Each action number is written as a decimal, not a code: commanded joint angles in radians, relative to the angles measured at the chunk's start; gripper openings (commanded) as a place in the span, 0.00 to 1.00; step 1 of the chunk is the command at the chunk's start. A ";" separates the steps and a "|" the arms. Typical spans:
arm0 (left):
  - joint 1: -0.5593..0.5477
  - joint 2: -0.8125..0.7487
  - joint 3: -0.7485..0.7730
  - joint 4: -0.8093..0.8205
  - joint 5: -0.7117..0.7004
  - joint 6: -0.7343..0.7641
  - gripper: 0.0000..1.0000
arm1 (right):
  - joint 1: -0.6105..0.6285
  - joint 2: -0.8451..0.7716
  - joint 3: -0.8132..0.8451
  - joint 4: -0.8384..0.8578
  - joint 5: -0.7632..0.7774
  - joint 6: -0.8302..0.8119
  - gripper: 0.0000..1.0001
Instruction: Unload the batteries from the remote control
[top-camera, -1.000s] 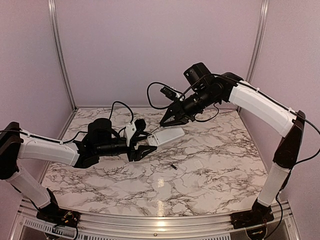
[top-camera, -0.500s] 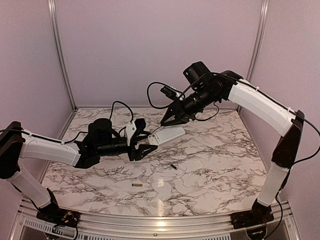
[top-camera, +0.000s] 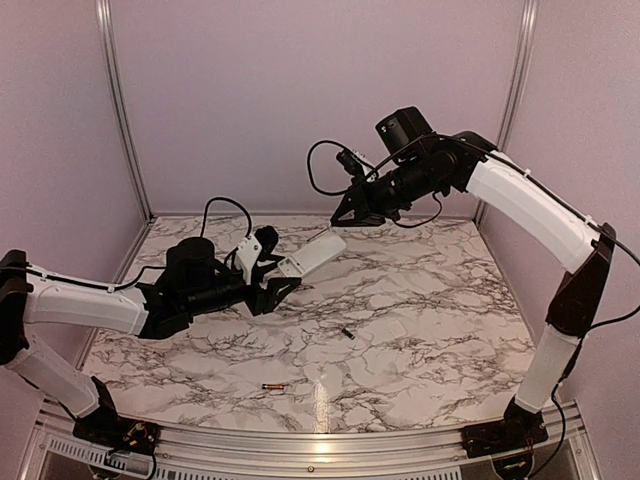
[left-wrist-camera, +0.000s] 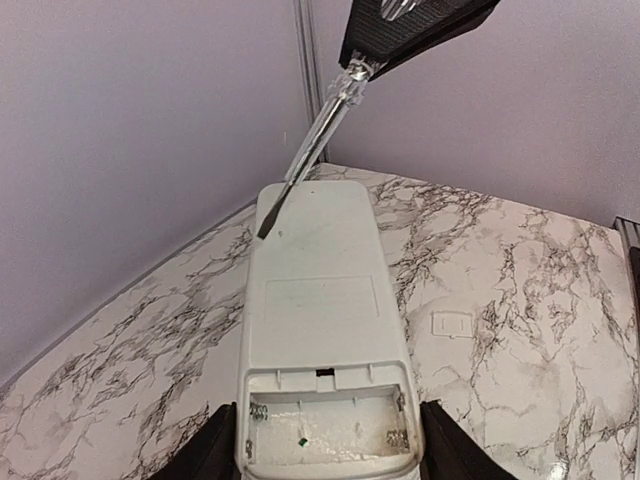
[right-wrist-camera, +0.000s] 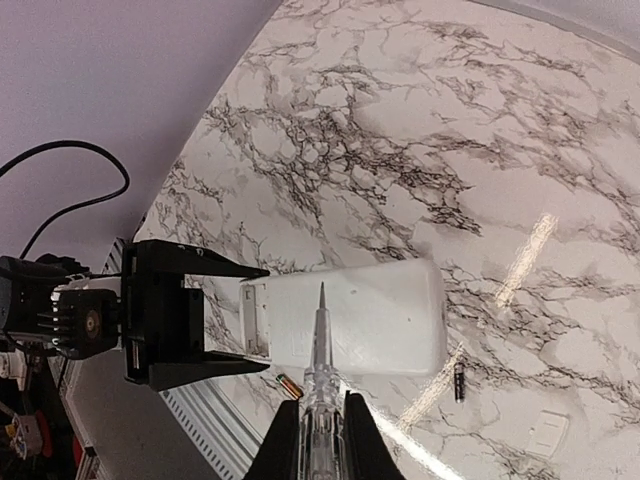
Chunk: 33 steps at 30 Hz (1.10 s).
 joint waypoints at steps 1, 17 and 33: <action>-0.002 -0.074 -0.038 -0.087 -0.293 -0.095 0.39 | -0.012 -0.081 -0.021 0.080 0.179 0.059 0.00; -0.002 -0.140 -0.119 -0.466 -0.780 -0.535 0.37 | -0.012 -0.254 -0.454 0.292 0.530 0.262 0.00; 0.000 -0.028 -0.216 -0.402 -0.720 -0.749 0.38 | -0.011 -0.436 -0.882 0.545 0.556 0.459 0.00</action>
